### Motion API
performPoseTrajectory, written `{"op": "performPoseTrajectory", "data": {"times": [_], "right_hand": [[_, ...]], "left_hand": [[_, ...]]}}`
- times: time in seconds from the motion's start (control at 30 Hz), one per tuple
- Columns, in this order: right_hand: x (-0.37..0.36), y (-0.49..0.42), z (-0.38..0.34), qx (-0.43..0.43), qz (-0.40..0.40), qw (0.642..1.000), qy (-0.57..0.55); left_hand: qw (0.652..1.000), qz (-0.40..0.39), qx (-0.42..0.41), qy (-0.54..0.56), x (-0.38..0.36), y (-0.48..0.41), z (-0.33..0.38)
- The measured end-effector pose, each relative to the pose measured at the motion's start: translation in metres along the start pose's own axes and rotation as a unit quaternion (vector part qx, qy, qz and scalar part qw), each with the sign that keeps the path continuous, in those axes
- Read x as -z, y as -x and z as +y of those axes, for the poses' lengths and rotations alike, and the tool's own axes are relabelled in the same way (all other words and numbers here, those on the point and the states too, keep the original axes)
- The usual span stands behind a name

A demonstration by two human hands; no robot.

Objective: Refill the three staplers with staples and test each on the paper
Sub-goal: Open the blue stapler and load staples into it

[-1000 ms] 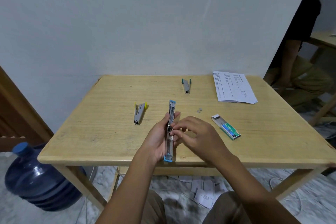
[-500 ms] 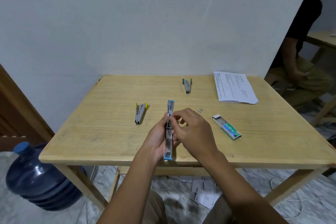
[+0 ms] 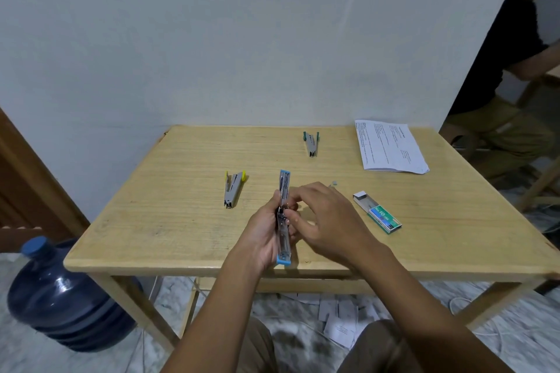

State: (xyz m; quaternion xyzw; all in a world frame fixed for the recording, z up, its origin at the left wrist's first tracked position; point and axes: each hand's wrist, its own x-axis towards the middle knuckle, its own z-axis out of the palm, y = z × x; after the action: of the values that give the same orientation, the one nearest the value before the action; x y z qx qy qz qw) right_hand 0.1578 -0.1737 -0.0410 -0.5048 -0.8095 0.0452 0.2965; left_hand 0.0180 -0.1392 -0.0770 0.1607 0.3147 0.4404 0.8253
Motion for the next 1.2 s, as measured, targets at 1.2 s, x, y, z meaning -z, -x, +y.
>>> {"op": "performPoseTrajectory", "data": {"times": [1.2], "right_hand": [[0.001,-0.012,0.012,-0.034,-0.027,0.997,0.059]], "left_hand": [[0.998,-0.037,-0.007,-0.043,-0.009,0.010,0.000]]}}
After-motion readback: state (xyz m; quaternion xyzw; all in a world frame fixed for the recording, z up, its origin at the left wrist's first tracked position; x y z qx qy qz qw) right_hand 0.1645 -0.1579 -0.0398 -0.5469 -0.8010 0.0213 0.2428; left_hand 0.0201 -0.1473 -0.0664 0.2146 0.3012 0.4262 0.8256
